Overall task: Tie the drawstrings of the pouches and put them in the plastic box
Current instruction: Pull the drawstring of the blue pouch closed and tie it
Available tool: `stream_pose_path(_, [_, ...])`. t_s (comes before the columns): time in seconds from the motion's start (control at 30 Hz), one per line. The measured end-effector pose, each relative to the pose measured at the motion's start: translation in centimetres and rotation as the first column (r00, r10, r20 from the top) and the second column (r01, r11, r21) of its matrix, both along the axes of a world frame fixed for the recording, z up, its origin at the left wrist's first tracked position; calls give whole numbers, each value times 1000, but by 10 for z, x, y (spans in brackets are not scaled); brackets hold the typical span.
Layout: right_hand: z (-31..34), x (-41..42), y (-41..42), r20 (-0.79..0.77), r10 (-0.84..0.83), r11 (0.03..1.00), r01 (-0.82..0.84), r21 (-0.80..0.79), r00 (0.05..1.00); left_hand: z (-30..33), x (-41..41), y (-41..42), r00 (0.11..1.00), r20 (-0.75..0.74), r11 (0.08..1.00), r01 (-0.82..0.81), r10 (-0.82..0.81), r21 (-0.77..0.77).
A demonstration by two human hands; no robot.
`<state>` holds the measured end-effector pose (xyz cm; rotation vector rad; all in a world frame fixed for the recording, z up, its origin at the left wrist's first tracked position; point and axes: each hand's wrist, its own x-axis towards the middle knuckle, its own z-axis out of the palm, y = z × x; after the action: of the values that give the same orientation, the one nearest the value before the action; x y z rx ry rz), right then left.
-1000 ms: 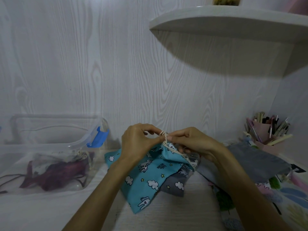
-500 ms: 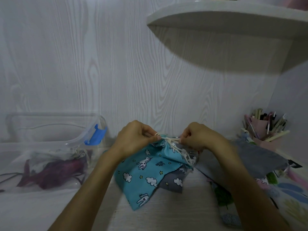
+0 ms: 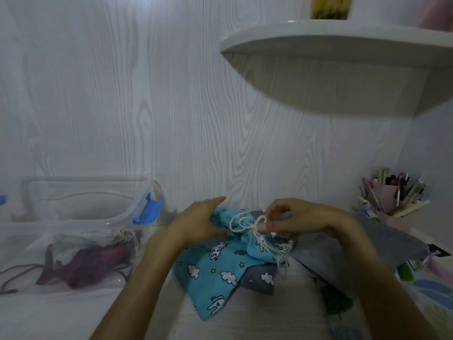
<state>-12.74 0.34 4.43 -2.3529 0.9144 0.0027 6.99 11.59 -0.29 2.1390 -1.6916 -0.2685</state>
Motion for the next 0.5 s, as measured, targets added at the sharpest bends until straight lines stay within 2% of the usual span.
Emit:
stream_pose_path(0.1, [-13, 17, 5, -33, -35, 999, 34, -13, 999, -12, 9, -6, 997, -18, 983, -68, 72, 172])
stream_pose_path(0.17, [-27, 30, 9, -46, -1, 1000, 0, -29, 999, -16, 14, -5, 989, -6, 965, -141, 146, 223])
stream_pose_path(0.27, [-43, 41, 10, 37, -2, 999, 4, -51, 999, -21, 17, 1, 950, 108, 909, -313, 294, 277])
stream_pose_path(0.33, [-40, 39, 9, 89, -75, 990, 85, -116, 993, -26, 18, 5, 903, 189, 866, -425, 386, 265])
stream_pose_path(0.43, [-20, 31, 6, 236, -60, 981, 100, -163, 970, -29, 27, 8, 863, 148, 822, -506, 484, 260])
stream_pose_path(0.5, [-5, 25, 11, 349, -48, 988, 97, -122, 936, -30, 32, 10, 868, 116, 833, -496, 483, 245])
